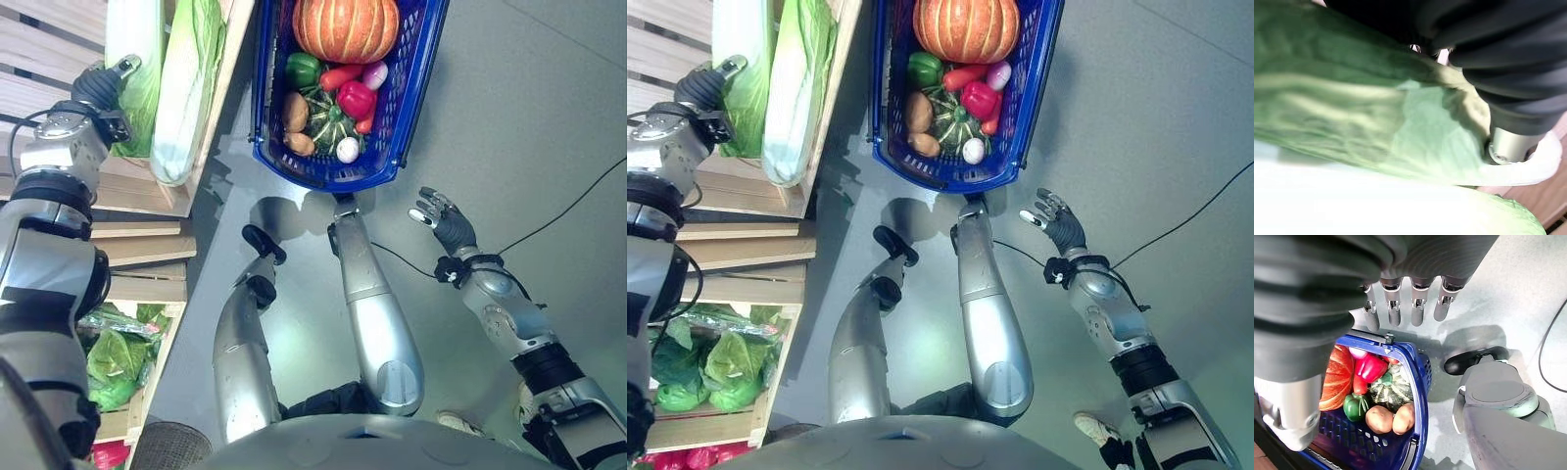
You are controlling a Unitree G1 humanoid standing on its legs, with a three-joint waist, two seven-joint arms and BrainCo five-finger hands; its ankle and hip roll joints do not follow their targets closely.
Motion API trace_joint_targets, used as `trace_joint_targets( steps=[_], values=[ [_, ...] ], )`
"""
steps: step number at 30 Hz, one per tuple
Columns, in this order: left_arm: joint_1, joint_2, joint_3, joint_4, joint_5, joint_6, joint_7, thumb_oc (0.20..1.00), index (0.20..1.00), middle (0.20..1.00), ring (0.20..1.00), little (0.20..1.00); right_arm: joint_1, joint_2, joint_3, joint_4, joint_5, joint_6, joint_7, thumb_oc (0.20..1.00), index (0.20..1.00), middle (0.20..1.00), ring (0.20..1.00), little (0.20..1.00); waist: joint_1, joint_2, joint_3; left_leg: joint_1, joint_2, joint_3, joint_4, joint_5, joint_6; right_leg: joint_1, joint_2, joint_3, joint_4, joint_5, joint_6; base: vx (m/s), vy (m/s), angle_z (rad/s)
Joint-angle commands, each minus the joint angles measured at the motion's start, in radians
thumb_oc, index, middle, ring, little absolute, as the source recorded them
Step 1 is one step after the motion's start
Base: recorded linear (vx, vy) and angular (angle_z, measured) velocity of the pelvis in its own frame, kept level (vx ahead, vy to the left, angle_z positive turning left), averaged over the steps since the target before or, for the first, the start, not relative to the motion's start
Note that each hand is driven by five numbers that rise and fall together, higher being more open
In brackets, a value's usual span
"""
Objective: Pick up fruits and vegetables into the basket
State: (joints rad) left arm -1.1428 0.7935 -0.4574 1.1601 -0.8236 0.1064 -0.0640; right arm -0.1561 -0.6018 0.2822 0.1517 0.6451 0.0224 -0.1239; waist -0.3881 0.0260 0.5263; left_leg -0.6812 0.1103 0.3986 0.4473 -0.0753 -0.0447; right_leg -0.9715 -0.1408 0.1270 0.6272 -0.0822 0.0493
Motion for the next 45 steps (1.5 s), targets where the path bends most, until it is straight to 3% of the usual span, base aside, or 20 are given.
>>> trace_joint_targets(
  steps=[1,11,20,26,30,33,34,35,37,45],
  values=[
    [0.108,-0.222,0.051,-0.05,0.019,0.009,-0.026,0.2,0.2,0.2,0.2,0.2,0.068,-0.031,0.015,-0.038,-0.006,-0.046,0.002,1.0,1.0,1.0,1.0,1.0,-0.019,0.014,-0.006,-0.008,0.062,-0.018,0.062,-0.042,-0.057,0.019,0.078,-0.055,0.012,-0.069,-0.031,0.0,0.0,0.0],
    [0.214,-0.194,0.127,-0.163,0.045,-0.121,0.132,0.2,0.2,0.2,0.2,0.2,0.121,-0.033,-0.006,-0.109,-0.068,-0.1,0.006,1.0,1.0,1.0,1.0,1.0,0.002,0.035,-0.006,0.131,0.053,-0.034,0.014,-0.011,-0.06,0.143,0.057,-0.082,0.001,-0.099,-0.034,0.0,0.024,-0.03],
    [0.316,-0.17,0.179,-0.275,0.193,-0.224,0.281,0.2,0.2,0.2,0.2,0.2,0.143,-0.028,-0.034,-0.19,-0.125,-0.194,0.038,1.0,1.0,1.0,1.0,1.0,0.027,0.04,-0.006,0.24,0.047,-0.056,-0.011,-0.003,-0.061,0.269,0.038,-0.108,-0.031,-0.113,-0.031,-0.01,0.004,0.09],
    [0.395,-0.186,0.19,-0.396,0.303,-0.295,0.363,0.2,0.2,0.2,0.2,0.2,0.079,-0.021,-0.042,-0.261,-0.16,-0.247,0.052,1.0,1.0,1.0,1.0,1.0,0.071,0.039,-0.006,0.315,0.045,-0.073,-0.031,0.0,-0.061,0.373,0.022,-0.143,-0.068,-0.114,-0.027,-0.01,-0.033,0.12],
    [0.436,-0.206,0.184,-0.46,0.352,-0.332,0.369,0.2,0.2,0.2,0.2,0.2,-0.01,-0.014,-0.046,-0.3,-0.183,-0.223,0.067,1.0,1.0,1.0,1.0,1.0,0.104,0.037,-0.006,0.35,0.042,-0.093,-0.033,-0.001,-0.059,0.432,0.013,-0.162,-0.079,-0.118,-0.03,0.01,-0.042,0.14],
    [0.479,-0.224,0.172,-0.548,0.395,-0.353,0.372,0.2,0.2,0.2,0.2,0.2,-0.116,-0.008,-0.047,-0.336,-0.143,-0.154,0.09,1.0,1.0,1.0,1.0,1.0,0.139,0.035,-0.007,0.392,0.036,-0.116,-0.036,-0.001,-0.056,0.497,0.004,-0.183,-0.089,-0.119,-0.032,0.01,-0.051,0.13],
    [0.487,-0.225,0.168,-0.574,0.416,-0.358,0.377,0.2,0.2,0.2,0.2,0.2,-0.145,0.0,-0.036,-0.341,-0.138,-0.135,0.092,1.0,1.0,1.0,1.0,1.0,0.15,0.033,-0.013,0.391,0.039,-0.111,-0.046,0.026,-0.046,0.504,0.004,-0.192,-0.106,-0.089,-0.04,0.03,-0.026,0.12],
    [0.488,-0.226,0.167,-0.574,0.417,-0.357,0.377,0.2,0.2,0.2,0.2,0.2,-0.145,0.0,-0.036,-0.34,-0.138,-0.135,0.091,1.0,1.0,1.0,1.0,1.0,0.149,0.034,-0.015,0.4,0.035,-0.122,-0.039,0.001,-0.055,0.513,0.003,-0.187,-0.095,-0.117,-0.032,-0.02,-0.045,0.12],
    [0.511,-0.232,0.156,-0.635,0.487,-0.369,0.376,0.2,0.2,0.2,0.2,0.2,-0.211,0.023,-0.009,-0.351,-0.11,-0.077,0.077,1.0,1.0,1.0,1.0,1.0,0.176,0.032,-0.034,0.412,0.035,-0.125,-0.055,0.031,-0.044,0.545,-0.002,-0.203,-0.122,-0.087,-0.041,0.03,-0.046,0.14],
    [0.553,-0.232,0.123,-0.788,0.643,-0.385,0.405,0.2,0.2,0.2,0.2,0.2,-0.329,0.14,0.073,-0.352,0.049,0.0,0.011,1.0,1.0,1.0,1.0,1.0,0.242,0.017,-0.075,0.462,0.03,-0.154,-0.068,0.009,-0.036,0.641,-0.015,-0.238,-0.167,-0.076,-0.039,0.04,-0.064,0.1]
  ],
)
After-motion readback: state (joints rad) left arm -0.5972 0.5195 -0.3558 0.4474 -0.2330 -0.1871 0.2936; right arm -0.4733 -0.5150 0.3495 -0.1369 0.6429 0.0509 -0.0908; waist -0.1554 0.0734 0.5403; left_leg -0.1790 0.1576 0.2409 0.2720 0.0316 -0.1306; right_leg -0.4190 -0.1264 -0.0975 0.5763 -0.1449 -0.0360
